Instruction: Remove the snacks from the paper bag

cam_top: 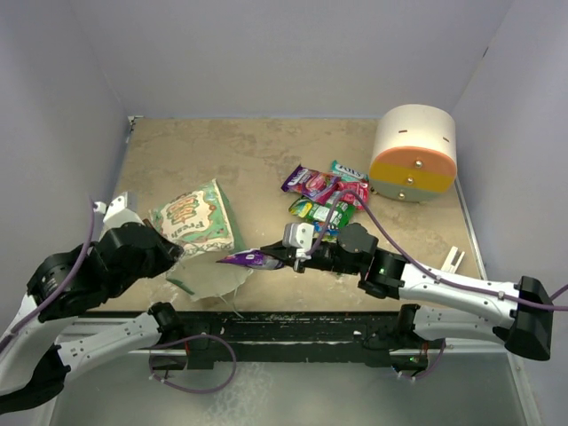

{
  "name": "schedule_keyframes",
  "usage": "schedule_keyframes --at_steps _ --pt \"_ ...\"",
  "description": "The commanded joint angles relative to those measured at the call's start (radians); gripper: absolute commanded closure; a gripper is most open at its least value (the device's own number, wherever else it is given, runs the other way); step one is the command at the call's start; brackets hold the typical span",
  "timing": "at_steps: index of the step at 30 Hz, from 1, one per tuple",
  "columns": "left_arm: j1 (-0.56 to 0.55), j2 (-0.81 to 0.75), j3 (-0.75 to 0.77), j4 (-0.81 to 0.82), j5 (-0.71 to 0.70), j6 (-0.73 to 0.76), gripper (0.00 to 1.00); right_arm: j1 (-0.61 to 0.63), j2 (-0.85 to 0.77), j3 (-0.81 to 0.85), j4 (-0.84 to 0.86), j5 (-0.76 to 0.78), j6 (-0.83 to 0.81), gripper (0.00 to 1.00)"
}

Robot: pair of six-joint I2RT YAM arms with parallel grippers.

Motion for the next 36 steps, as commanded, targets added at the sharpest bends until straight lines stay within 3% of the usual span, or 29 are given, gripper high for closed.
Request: schedule_keyframes --at_steps 1,9,15,21,36 --pt "0.001 -0.014 0.011 -0.056 -0.056 -0.087 1.0 0.006 -0.056 0.022 0.105 -0.024 0.002 1.0" --pt "0.0 0.121 0.079 0.042 -0.056 0.018 1.0 0.007 -0.187 0.07 -0.123 0.031 -0.026 1.0" --pt "0.001 0.184 0.1 0.134 -0.037 0.113 1.0 -0.009 -0.231 0.11 -0.272 0.245 -0.082 1.0" --pt "0.0 0.188 0.08 0.161 -0.013 0.138 1.0 -0.078 -0.199 0.125 -0.301 0.357 -0.113 1.0" --pt "0.0 0.191 0.1 0.253 0.131 0.241 1.0 -0.5 0.019 0.196 -0.25 0.29 -0.313 1.0"
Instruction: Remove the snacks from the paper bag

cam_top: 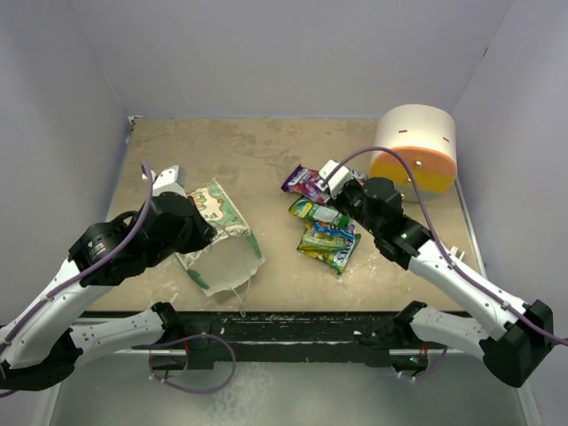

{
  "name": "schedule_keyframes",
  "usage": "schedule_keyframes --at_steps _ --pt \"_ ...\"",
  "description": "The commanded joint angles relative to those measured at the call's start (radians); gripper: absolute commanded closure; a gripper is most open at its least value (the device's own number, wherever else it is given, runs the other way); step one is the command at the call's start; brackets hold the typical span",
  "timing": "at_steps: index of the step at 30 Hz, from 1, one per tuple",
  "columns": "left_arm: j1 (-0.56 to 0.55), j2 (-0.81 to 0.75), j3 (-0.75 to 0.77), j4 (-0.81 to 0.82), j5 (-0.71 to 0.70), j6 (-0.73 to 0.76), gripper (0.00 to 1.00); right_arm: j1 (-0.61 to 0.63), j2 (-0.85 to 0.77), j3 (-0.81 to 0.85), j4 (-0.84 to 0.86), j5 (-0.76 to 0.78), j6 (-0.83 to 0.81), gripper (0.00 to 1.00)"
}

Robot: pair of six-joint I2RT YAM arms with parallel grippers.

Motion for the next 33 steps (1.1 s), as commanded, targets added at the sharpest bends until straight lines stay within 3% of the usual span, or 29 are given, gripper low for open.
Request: schedule_keyframes --at_steps 1,7,12,20,22,25,33 --pt "0.001 0.0 0.038 0.08 0.061 0.079 1.0 -0.078 0.068 0.086 0.091 -0.024 -0.114 1.0" --pt "0.001 -0.016 0.057 0.108 0.099 0.142 1.0 -0.097 0.216 0.074 0.093 -0.029 -0.22 1.0" --pt "0.0 -0.022 0.065 0.119 0.137 0.171 1.0 -0.088 0.301 0.09 0.04 -0.051 -0.171 1.0" --pt "0.0 0.017 0.15 0.136 0.15 0.244 1.0 -0.072 0.281 0.01 -0.013 -0.123 -0.054 1.0" --pt "0.0 0.035 0.175 0.146 0.161 0.255 1.0 -0.069 0.301 0.006 -0.034 -0.179 -0.007 0.92" --pt "0.001 0.067 0.206 0.17 0.189 0.274 1.0 -0.059 0.301 0.014 -0.057 -0.126 0.077 0.83" --pt "0.002 0.182 0.311 0.241 0.211 0.331 1.0 -0.058 0.125 0.062 -0.089 -0.029 0.231 0.42"
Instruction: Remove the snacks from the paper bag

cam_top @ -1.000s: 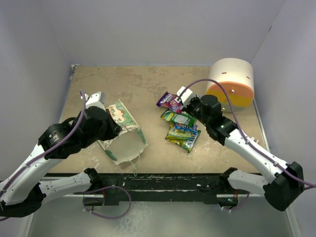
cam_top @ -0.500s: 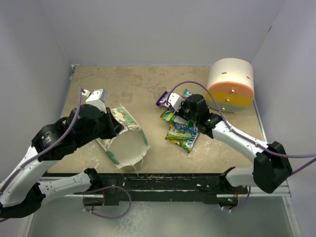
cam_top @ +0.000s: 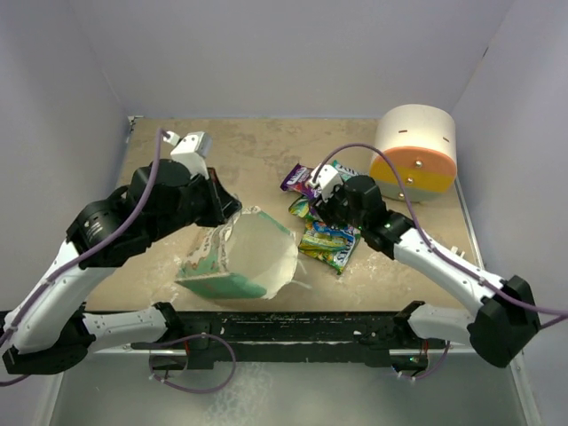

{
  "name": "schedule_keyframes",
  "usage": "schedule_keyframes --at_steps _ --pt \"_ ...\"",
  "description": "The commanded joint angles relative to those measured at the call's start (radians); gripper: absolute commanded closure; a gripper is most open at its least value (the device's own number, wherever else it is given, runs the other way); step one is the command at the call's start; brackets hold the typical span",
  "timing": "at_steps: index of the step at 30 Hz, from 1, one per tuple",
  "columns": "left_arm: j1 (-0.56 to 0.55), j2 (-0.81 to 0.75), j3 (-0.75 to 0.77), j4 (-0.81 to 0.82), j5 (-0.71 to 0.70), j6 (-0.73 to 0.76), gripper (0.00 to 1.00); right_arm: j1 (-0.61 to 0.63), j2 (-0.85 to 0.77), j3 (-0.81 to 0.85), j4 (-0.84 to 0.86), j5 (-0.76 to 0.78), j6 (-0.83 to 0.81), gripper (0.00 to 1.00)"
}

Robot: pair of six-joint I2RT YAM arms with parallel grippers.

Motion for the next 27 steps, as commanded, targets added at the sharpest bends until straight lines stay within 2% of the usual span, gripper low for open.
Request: schedule_keyframes --at_steps 1,2,3,6,10,14,21,27 --pt "0.002 0.062 0.074 0.113 0.015 0.063 1.0 0.003 -0.111 0.089 -0.042 0.068 0.111 0.31" --pt "0.002 0.078 0.087 0.12 0.011 0.069 1.0 0.003 -0.122 0.116 -0.067 0.091 0.12 0.06" --pt "0.002 0.093 0.101 0.126 0.007 0.074 1.0 0.002 -0.131 0.145 -0.092 0.124 0.134 0.01" --pt "0.01 0.131 0.131 0.14 -0.012 0.089 1.0 0.002 -0.151 0.248 -0.154 0.266 0.224 0.0" --pt "0.086 0.17 0.155 0.174 0.01 0.099 1.0 0.001 -0.136 0.411 -0.336 0.594 0.476 0.0" --pt "0.238 0.216 0.159 0.281 0.14 0.101 1.0 0.001 -0.127 0.534 -0.459 0.642 0.487 0.0" --pt "0.36 0.415 0.326 0.412 0.229 0.111 1.0 0.001 -0.219 0.488 -0.376 0.668 0.391 0.0" --pt "0.494 0.497 0.324 0.513 0.346 0.046 1.0 0.0 -0.202 0.519 -0.412 0.676 0.387 0.0"
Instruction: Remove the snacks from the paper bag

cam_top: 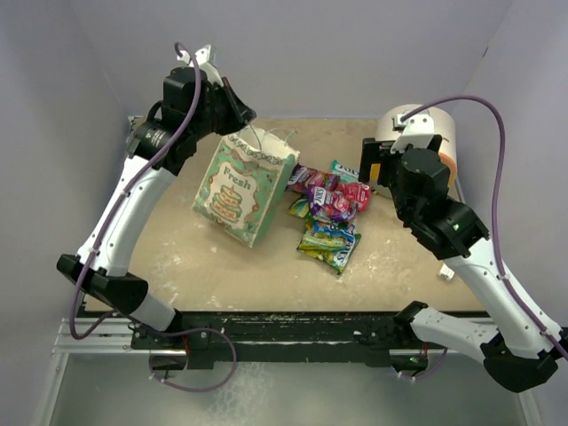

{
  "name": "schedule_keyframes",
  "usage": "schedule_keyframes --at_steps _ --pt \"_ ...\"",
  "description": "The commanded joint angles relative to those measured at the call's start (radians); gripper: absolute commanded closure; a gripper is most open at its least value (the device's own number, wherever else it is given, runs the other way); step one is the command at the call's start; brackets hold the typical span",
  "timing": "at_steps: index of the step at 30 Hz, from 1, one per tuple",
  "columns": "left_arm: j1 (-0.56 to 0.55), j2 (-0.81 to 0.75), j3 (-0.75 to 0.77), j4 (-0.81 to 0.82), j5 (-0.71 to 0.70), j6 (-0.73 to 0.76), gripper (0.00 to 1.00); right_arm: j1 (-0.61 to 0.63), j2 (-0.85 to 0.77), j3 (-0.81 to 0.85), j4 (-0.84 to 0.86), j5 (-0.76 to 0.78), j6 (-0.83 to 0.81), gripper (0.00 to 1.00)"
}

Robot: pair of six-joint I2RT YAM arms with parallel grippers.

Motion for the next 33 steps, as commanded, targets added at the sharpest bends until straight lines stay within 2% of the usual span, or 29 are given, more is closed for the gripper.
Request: schedule_keyframes --at_steps 1,5,9,15,19,22,25,30,33 --pt "0.093 0.012 0.011 0.141 0.125 -0.049 1.0 0.0 0.024 0.04 -0.025 0.038 -0.001 0.0" --pt "0.118 -0.042 -0.088 0.158 0.145 -0.068 1.0 0.0 0.042 0.045 -0.037 0.006 0.042 0.0" --pt "0.136 -0.157 -0.249 0.144 0.132 -0.079 1.0 0.0 0.057 0.048 -0.037 -0.034 0.083 0.0" --pt "0.158 -0.32 -0.42 -0.033 -0.002 -0.086 1.0 0.001 0.104 0.101 -0.089 -0.105 0.118 0.0" --pt "0.166 -0.4 -0.465 -0.136 -0.131 -0.082 0.93 0.001 0.127 0.124 -0.135 -0.193 0.159 0.0" --pt "0.175 -0.417 -0.476 -0.159 -0.161 -0.05 0.91 0.001 0.12 0.125 -0.152 -0.236 0.194 0.0" --pt "0.175 -0.411 -0.469 -0.183 -0.172 -0.043 0.89 0.002 0.096 0.112 -0.138 -0.354 0.167 0.0" --pt "0.177 -0.417 -0.471 -0.189 -0.207 -0.038 0.81 0.002 0.078 0.107 -0.155 -0.363 0.203 0.0" --pt "0.176 -0.424 -0.469 -0.194 -0.232 -0.023 0.68 0.002 0.07 0.107 -0.162 -0.346 0.203 0.0"
